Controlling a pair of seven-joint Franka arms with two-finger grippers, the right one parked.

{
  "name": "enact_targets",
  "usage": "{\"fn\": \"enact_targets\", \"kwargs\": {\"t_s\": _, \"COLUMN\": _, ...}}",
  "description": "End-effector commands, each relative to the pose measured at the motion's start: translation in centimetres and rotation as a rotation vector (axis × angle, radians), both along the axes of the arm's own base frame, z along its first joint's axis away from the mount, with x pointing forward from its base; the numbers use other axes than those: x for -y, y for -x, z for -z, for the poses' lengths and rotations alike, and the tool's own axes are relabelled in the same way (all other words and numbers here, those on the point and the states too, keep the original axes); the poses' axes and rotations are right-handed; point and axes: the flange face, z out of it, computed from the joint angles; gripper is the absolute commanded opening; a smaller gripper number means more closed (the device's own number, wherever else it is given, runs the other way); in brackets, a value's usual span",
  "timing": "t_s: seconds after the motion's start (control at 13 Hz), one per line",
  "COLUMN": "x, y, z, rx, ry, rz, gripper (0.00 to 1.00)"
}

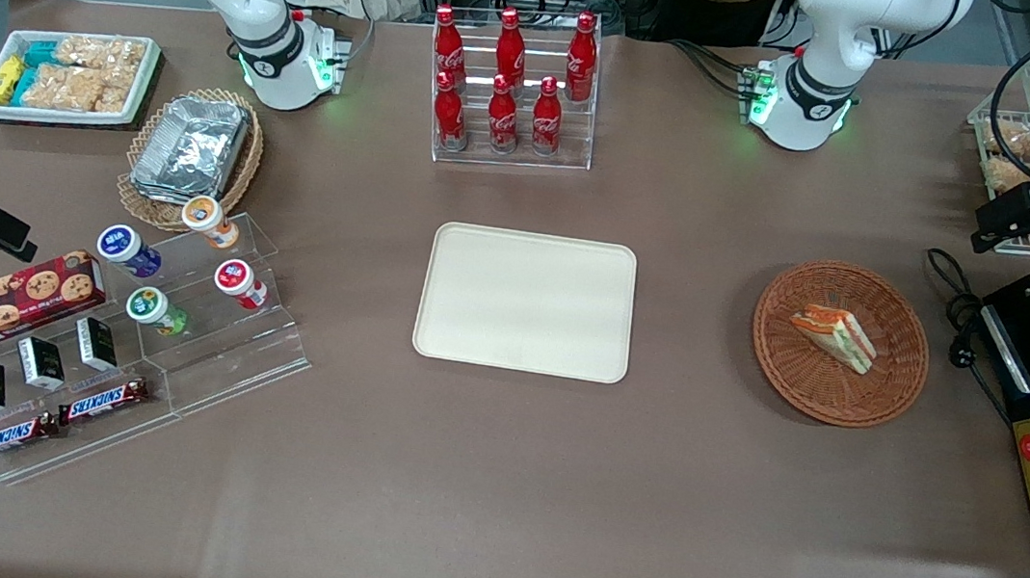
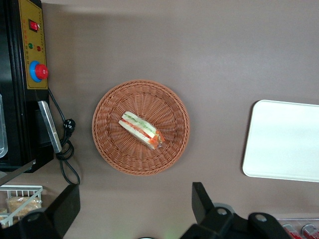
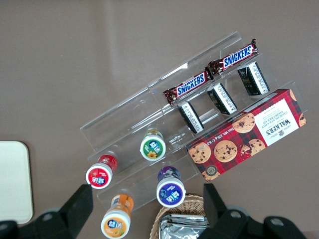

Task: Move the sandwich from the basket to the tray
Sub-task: 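Move the left gripper toward the wicker basket with the sandwich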

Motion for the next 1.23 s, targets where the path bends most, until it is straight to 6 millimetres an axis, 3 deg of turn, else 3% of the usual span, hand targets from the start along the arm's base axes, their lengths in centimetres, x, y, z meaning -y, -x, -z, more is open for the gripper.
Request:
{"fn": "enact_targets", "kwargs": {"t_s": 0.0, "x": 0.2, "y": -0.2, "z": -0.4, "rx": -0.013, "ry": 0.006, "rz": -0.023, "gripper": 1.00}}
{"fn": "enact_targets", "kwargs": {"t_s": 0.23, "x": 0.4, "y": -0.5, "z": 0.2, "rx": -0.023, "ry": -0.007, "rz": -0.093, "gripper": 1.00}}
{"fn": "enact_targets", "kwargs": {"t_s": 0.46, "x": 0.9, "y": -1.2, "z": 2.4, "rx": -0.046, "ry": -0.007, "rz": -0.432, "gripper": 1.00}}
{"fn": "enact_targets", "kwargs": {"t_s": 0.69, "x": 0.9, "y": -1.0, "z": 7.1, "rx": -0.045, "ry": -0.020, "rz": -0.685, "gripper": 1.00}}
{"fn": "enact_targets", "kwargs": {"t_s": 0.85, "x": 0.9, "y": -0.3, "z": 10.8, "rx": -0.053, "ry": -0.023, "rz": -0.745, "gripper": 1.00}}
{"fn": "enact_targets", "kwargs": {"t_s": 1.15, "x": 0.7, "y": 2.6, "z": 20.3, "rx": -0.025, "ry": -0.011, "rz": -0.842, "gripper": 1.00}}
